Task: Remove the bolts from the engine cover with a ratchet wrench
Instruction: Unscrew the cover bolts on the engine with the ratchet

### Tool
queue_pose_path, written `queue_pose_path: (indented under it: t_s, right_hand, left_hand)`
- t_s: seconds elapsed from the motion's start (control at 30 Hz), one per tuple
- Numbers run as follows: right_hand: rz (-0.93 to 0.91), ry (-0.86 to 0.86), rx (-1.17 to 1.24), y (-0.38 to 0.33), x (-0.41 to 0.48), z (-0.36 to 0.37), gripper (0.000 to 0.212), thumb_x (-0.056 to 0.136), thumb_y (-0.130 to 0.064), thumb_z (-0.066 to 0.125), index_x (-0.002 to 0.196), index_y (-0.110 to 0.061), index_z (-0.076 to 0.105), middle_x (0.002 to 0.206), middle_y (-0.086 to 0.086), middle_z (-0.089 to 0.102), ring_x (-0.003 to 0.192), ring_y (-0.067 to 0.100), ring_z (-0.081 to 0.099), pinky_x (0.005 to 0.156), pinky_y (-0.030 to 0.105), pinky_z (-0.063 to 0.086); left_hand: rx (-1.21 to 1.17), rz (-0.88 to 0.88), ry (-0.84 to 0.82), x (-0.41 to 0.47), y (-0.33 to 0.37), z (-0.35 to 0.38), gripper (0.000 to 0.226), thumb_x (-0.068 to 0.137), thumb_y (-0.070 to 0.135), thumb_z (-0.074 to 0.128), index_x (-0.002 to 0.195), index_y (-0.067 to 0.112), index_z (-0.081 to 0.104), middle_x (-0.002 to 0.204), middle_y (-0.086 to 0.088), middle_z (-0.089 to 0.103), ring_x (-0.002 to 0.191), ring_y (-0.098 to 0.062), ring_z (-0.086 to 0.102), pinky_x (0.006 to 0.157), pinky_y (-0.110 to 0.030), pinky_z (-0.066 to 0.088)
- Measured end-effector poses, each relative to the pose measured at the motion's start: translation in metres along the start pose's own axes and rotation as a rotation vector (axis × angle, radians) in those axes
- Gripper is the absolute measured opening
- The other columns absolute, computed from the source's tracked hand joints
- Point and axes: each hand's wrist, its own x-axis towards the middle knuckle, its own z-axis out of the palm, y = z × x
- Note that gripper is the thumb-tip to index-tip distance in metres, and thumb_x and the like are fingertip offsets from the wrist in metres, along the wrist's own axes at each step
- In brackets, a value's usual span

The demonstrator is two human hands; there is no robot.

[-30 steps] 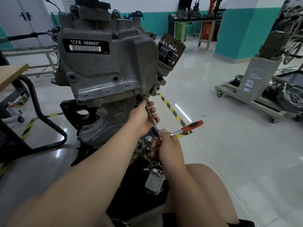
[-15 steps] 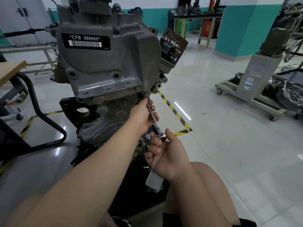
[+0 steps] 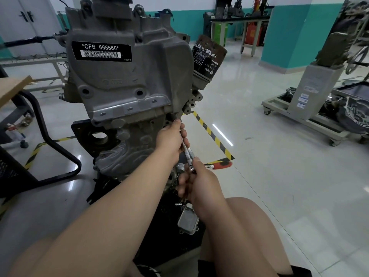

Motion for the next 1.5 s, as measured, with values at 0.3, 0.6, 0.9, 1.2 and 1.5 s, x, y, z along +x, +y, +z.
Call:
queue_pose_path:
  t_s: [0.3, 0.6, 0.9, 1.2, 1.5]
  right_hand:
    - [-0.477, 0.248, -0.755, 0.012, 0.000, -0.004, 0.017, 0.096, -0.042, 0.047, 0.108, -0.031, 0.044, 0.082, -0.008, 0.067, 0.075, 0.014, 0.064, 0.072, 0.039, 0.053]
    - [-0.487, 0.263, -0.625, 0.020, 0.010, -0.003, 0.018, 0.098, -0.040, 0.044, 0.111, -0.029, 0.045, 0.088, -0.004, 0.065, 0.078, 0.014, 0.062, 0.066, 0.031, 0.048]
    - [-0.009, 0.008, 0.101, 0.008, 0.007, 0.001, 0.048, 0.102, -0.047, 0.032, 0.083, -0.017, 0.064, 0.047, 0.007, 0.048, 0.036, 0.020, 0.039, 0.043, 0.023, 0.035]
    - [0.170, -0.188, 0.358, 0.006, 0.000, 0.001, 0.054, 0.097, -0.062, 0.027, 0.068, -0.020, 0.045, 0.047, -0.003, 0.037, 0.038, 0.012, 0.032, 0.047, 0.023, 0.032]
    - [0.248, -0.303, 0.477, 0.005, -0.006, 0.000, 0.057, 0.096, -0.057, 0.025, 0.065, -0.017, 0.051, 0.044, -0.004, 0.036, 0.035, 0.012, 0.034, 0.043, 0.019, 0.036]
  left_hand:
    - [-0.013, -0.011, 0.025, -0.003, 0.002, 0.001, 0.029, 0.100, 0.030, 0.048, 0.076, 0.014, 0.055, 0.049, 0.005, 0.046, 0.033, -0.008, 0.038, 0.039, -0.016, 0.039]
    - [-0.058, -0.071, -0.020, -0.012, 0.004, 0.001, 0.033, 0.101, 0.036, 0.045, 0.080, 0.014, 0.057, 0.049, 0.006, 0.049, 0.033, -0.009, 0.039, 0.042, -0.018, 0.041]
    - [-0.027, -0.130, -0.168, -0.033, -0.020, -0.010, 0.040, 0.101, 0.041, 0.040, 0.082, 0.014, 0.063, 0.056, 0.003, 0.064, 0.042, -0.013, 0.054, 0.043, -0.020, 0.044]
    - [0.080, -0.022, -0.232, -0.049, -0.027, -0.032, 0.031, 0.102, 0.030, 0.043, 0.087, 0.016, 0.066, 0.059, 0.009, 0.064, 0.035, -0.006, 0.042, 0.037, -0.014, 0.038]
    - [0.124, 0.028, -0.179, -0.055, -0.024, -0.029, 0.029, 0.099, 0.032, 0.050, 0.080, 0.021, 0.068, 0.059, 0.012, 0.064, 0.045, -0.005, 0.051, 0.046, -0.019, 0.044]
